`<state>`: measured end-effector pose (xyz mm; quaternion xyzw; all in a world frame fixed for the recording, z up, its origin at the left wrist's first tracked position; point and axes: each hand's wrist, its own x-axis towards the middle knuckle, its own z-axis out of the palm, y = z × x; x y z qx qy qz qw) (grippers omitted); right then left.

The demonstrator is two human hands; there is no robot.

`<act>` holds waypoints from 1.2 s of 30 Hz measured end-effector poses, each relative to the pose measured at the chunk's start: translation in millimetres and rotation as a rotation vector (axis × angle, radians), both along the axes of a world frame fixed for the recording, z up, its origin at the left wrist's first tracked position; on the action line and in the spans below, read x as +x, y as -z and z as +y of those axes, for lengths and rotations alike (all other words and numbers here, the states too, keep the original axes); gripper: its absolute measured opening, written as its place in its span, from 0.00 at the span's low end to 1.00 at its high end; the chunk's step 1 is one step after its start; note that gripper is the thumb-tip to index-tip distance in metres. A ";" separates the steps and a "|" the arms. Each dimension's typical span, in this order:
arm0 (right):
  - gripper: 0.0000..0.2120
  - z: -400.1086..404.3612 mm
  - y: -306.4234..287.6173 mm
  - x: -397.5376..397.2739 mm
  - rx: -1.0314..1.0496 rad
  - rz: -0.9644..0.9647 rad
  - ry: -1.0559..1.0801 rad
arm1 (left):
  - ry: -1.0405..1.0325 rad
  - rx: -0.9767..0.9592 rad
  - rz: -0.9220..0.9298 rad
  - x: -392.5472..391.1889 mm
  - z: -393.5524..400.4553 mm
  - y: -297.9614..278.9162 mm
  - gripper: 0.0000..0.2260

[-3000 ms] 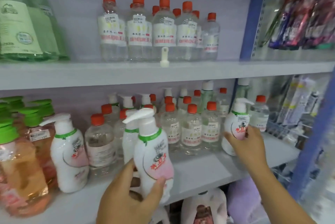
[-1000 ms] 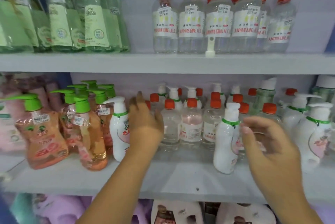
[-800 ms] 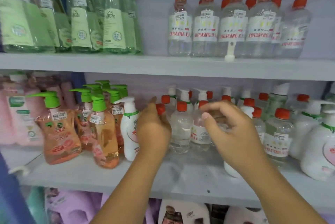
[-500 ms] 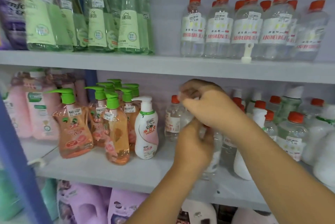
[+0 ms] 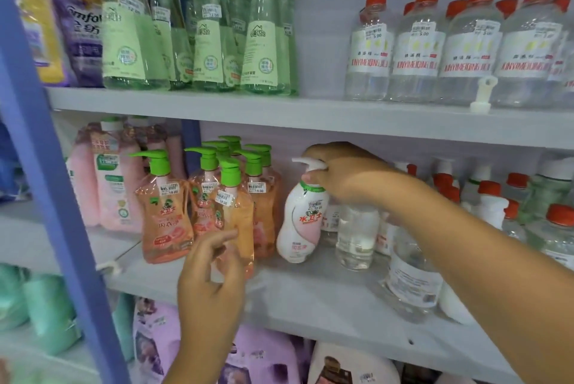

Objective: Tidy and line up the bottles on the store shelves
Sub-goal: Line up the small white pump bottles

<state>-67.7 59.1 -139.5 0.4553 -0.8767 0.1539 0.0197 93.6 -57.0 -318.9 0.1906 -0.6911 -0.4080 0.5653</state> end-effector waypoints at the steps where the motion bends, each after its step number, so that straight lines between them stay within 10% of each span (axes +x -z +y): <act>1: 0.07 13.6 -6.6 -0.2 -0.021 -0.003 0.016 | -0.035 0.054 -0.008 9.3 -14.9 2.5 0.11; 22: 0.28 79.0 23.2 -34.1 0.163 0.097 0.307 | -0.092 -0.004 -0.555 -30.1 -45.4 2.0 0.33; 25: 0.27 76.3 29.1 5.1 -0.248 0.166 0.260 | -0.022 -0.003 -0.458 -15.6 -55.8 -3.8 0.33; 30: 0.27 -0.4 84.2 80.8 -0.494 -0.312 0.033 | -0.235 -0.105 -0.062 27.8 -128.5 -12.9 0.23; 33: 0.37 -58.7 136.2 87.1 -0.554 -0.507 0.049 | -0.080 0.061 -0.158 28.0 -166.1 -2.1 0.33; 36: 0.51 -93.0 175.9 91.7 -0.746 -0.517 0.177 | 0.092 0.130 -0.196 20.5 -186.7 9.0 0.19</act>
